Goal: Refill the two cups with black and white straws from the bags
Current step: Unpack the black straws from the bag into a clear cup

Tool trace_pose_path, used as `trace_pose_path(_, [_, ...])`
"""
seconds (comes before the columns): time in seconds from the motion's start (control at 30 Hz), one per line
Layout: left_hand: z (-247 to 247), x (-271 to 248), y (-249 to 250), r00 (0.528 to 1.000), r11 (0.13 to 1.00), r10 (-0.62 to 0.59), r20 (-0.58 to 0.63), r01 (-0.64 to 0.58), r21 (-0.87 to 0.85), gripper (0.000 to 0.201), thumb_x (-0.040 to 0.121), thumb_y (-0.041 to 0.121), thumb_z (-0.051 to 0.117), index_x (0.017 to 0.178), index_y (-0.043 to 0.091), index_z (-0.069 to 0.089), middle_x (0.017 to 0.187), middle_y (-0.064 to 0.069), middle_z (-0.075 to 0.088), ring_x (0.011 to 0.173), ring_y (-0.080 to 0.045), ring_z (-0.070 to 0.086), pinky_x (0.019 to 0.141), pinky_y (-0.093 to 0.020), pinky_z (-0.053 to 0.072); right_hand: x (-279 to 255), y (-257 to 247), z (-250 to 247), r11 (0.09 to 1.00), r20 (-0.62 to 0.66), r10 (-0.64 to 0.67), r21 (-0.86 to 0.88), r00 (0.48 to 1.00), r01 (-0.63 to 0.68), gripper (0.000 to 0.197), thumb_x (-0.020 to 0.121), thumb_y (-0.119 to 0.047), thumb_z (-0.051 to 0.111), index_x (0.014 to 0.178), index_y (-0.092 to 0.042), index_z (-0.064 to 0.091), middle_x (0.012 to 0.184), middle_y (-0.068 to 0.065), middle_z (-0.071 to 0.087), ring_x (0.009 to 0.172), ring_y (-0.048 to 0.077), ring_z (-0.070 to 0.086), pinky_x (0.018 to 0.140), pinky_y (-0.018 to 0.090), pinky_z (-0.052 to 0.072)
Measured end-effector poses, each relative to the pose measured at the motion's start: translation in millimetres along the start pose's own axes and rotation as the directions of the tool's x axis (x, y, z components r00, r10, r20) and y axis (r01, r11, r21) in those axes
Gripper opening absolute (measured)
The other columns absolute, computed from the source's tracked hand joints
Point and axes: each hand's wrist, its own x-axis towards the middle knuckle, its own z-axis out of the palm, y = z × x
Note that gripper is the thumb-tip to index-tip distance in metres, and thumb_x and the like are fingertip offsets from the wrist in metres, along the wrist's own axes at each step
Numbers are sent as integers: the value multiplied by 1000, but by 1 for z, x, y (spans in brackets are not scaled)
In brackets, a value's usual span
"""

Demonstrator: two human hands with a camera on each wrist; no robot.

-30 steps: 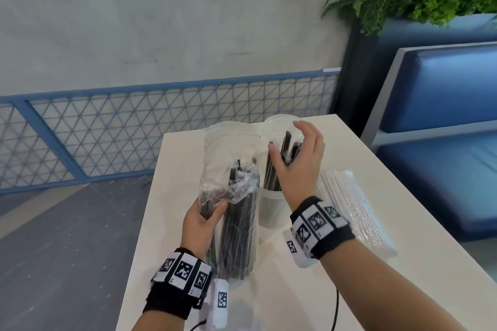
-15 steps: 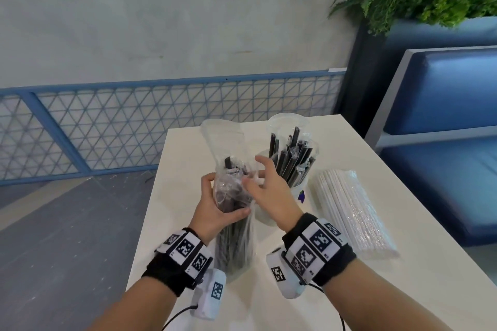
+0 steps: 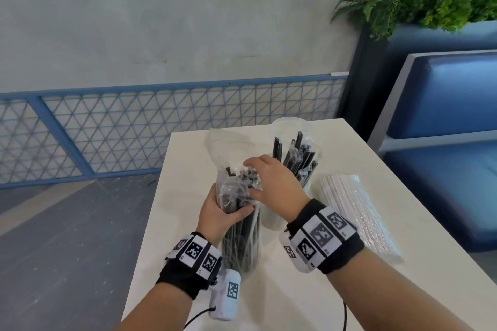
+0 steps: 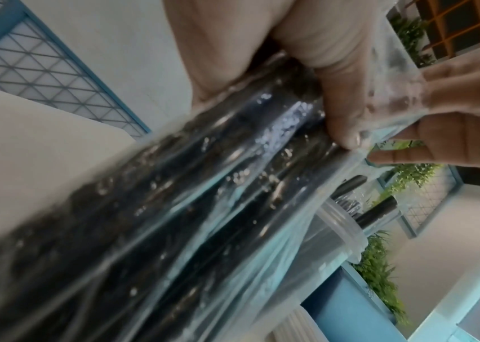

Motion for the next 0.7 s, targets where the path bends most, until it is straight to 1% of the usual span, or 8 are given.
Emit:
trace_pose_path(0.1, [2, -4, 0, 1000, 1000, 6, 7, -6, -9, 74, 48, 30, 86, 115, 20, 56, 109, -4, 70, 103, -18, 66, 91, -39, 52, 4, 2, -4, 996, 117, 50, -79, 992, -41, 67, 81, -19, 67, 138, -7, 33, 122, 13, 54, 115, 28, 50, 94, 33, 44])
trace_pose_path(0.2, [1, -4, -3, 1000, 999, 8, 15, -8, -33, 79, 47, 25, 88, 117, 12, 55, 107, -8, 70, 103, -22, 67, 89, -40, 53, 9, 6, -6, 996, 189, 58, -82, 980, -43, 52, 78, -21, 69, 122, -3, 48, 106, 13, 63, 96, 26, 59, 74, 25, 42])
trace_pose_path(0.27, [-1, -4, -5, 1000, 998, 9, 6, -9, -56, 83, 46, 18, 88, 120, 7, 53, 105, -7, 70, 102, -21, 67, 85, -33, 54, 10, 11, -5, 997, 185, 37, 60, 982, -49, 46, 74, -20, 73, 113, -5, 55, 104, 11, 65, 89, 23, 59, 69, 22, 38])
trace_pose_path(0.37, [-6, -2, -5, 1000, 997, 30, 4, -29, -72, 91, 46, 12, 89, 125, 2, 47, 106, -9, 68, 102, -20, 66, 81, -26, 54, 6, 18, 1, 955, 144, 4, 294, 990, -47, 51, 73, -14, 74, 120, -8, 56, 114, 8, 63, 100, 22, 59, 84, 26, 44])
trace_pose_path(0.43, [-10, 0, -4, 999, 996, 37, 17, -35, -81, 94, 46, 14, 92, 127, 7, 46, 111, -11, 67, 108, -26, 64, 85, -31, 55, 1, 19, 8, 919, 186, -12, 390, 982, -63, 63, 76, -11, 70, 134, -12, 47, 126, 4, 58, 110, 18, 54, 96, 31, 45])
trace_pose_path(0.5, [-12, 1, -4, 999, 996, 42, 26, -40, -79, 90, 47, 21, 92, 125, 16, 48, 116, -10, 66, 110, -26, 63, 90, -40, 52, -2, 20, 10, 884, 252, -38, 460, 967, -85, 70, 78, -7, 68, 140, -16, 38, 129, 0, 54, 114, 14, 50, 100, 29, 43])
trace_pose_path(0.6, [-13, 1, -4, 998, 998, 54, 26, -53, -39, 86, 43, 32, 92, 119, 28, 51, 116, -4, 66, 110, -19, 63, 92, -39, 51, 1, 21, 4, 931, 296, -59, 362, 953, -55, 74, 77, -9, 69, 142, -16, 35, 129, 3, 52, 105, 13, 50, 89, 23, 42])
trace_pose_path(0.7, [-14, 3, -5, 998, 998, 58, -13, -58, -27, 87, 41, 38, 91, 118, 29, 50, 114, 2, 66, 109, -13, 63, 91, -32, 51, 4, 23, -1, 979, 196, -53, 206, 979, 12, 62, 76, -16, 72, 134, -14, 47, 122, 3, 59, 79, 8, 51, 74, 16, 36])
